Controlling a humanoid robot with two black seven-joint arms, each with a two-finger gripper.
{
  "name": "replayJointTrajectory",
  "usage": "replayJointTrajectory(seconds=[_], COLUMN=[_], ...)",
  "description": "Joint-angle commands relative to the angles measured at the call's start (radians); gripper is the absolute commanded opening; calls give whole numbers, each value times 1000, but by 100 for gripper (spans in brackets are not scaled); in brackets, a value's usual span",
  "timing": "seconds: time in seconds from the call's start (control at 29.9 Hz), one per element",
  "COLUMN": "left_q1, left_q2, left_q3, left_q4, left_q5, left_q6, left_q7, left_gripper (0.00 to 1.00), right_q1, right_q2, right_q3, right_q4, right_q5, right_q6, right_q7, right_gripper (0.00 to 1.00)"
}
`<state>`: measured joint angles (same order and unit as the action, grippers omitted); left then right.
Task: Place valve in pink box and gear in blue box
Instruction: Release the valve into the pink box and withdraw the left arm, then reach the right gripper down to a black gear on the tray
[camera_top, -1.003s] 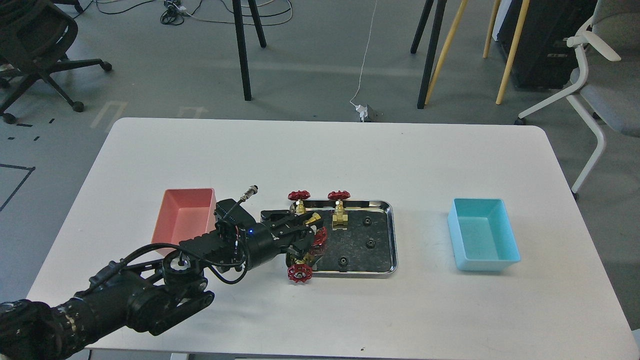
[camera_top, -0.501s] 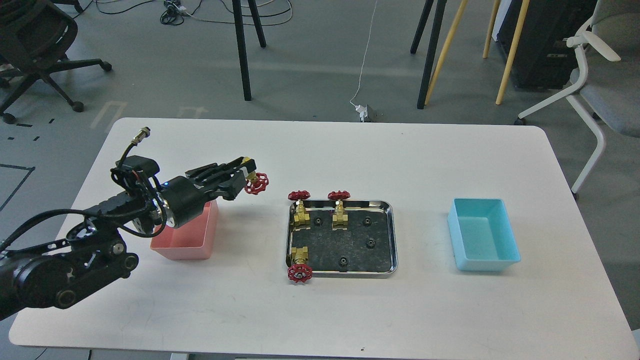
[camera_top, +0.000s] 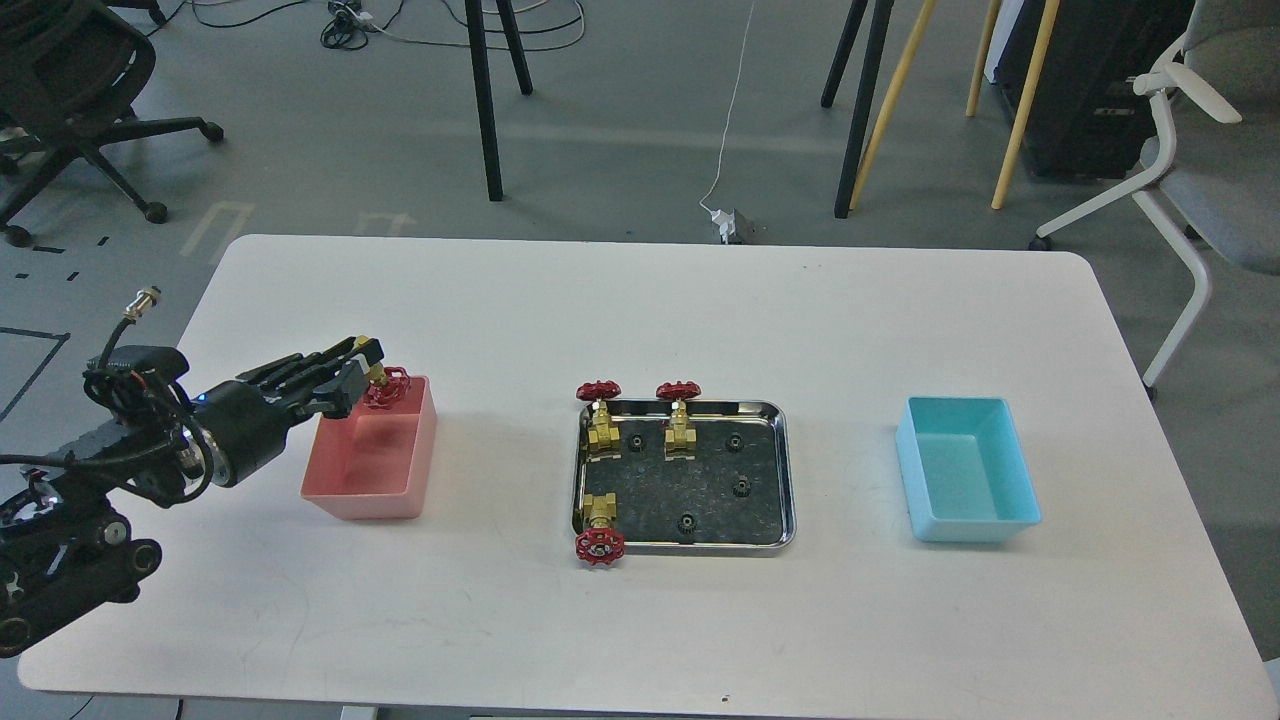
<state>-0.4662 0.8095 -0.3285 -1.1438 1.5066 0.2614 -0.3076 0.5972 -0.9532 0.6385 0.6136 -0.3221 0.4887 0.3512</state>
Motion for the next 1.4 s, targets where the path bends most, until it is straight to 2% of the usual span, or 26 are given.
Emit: replayJointTrajectory(seconds=[0.0, 0.07, 0.23, 0.27, 0.37, 0.5, 0.6, 0.74, 0.84, 0.94, 1.04, 1.14, 1.24, 1.37], left_q1=[30, 32, 31, 29, 21, 3, -37, -107, -190, -308, -425, -520, -598, -634], left_q2=[-7, -16, -47, -47, -49, -43, -33, -10, -6, -6, -6, -6, -6, -7], left_q3=[0, -1, -12, -12, -12, -26, -118, -331, -449, -497, -512, -503, -498, -498], left_q4=[19, 38, 55, 55, 47, 38, 36, 42, 59, 87, 127, 145, 150, 151], left_q5=[-3, -12, -74, -101, -166, -210, -343, -633, -782, -841, -905, -937, -934, -911], left_q6=[21, 28, 32, 32, 24, 6, -85, -348, -458, -514, -583, -599, -599, -591], left_q7=[1, -1, -5, -5, -4, -8, -8, 15, 86, 163, 199, 237, 249, 251], left_gripper=[29, 35, 72, 77, 81, 91, 95, 96, 96, 96, 96, 96, 96, 96], right_q1=[13, 26, 53, 58, 75, 107, 160, 248, 283, 309, 338, 397, 489, 637], right_q2=[2, 2, 4, 2, 4, 4, 10, 27, 53, 99, 142, 180, 243, 364], right_q3=[-14, -28, -63, -68, -83, -89, -92, -92, -92, -95, -135, -230, -377, -616], right_q4=[0, 0, 8, 9, 9, 17, 49, 150, 257, 357, 448, 529, 574, 560], right_q5=[0, 0, 0, 0, 0, 0, -50, -262, -450, -644, -805, -914, -997, -1051], right_q6=[0, 0, 0, 0, 0, 0, 0, 0, 0, 0, 0, 0, 0, 0], right_q7=[-5, -5, -6, -8, -14, -12, -12, -12, -14, -17, -17, -17, -14, -3], right_gripper=[99, 99, 99, 99, 99, 99, 99, 99, 99, 99, 99, 99, 99, 99])
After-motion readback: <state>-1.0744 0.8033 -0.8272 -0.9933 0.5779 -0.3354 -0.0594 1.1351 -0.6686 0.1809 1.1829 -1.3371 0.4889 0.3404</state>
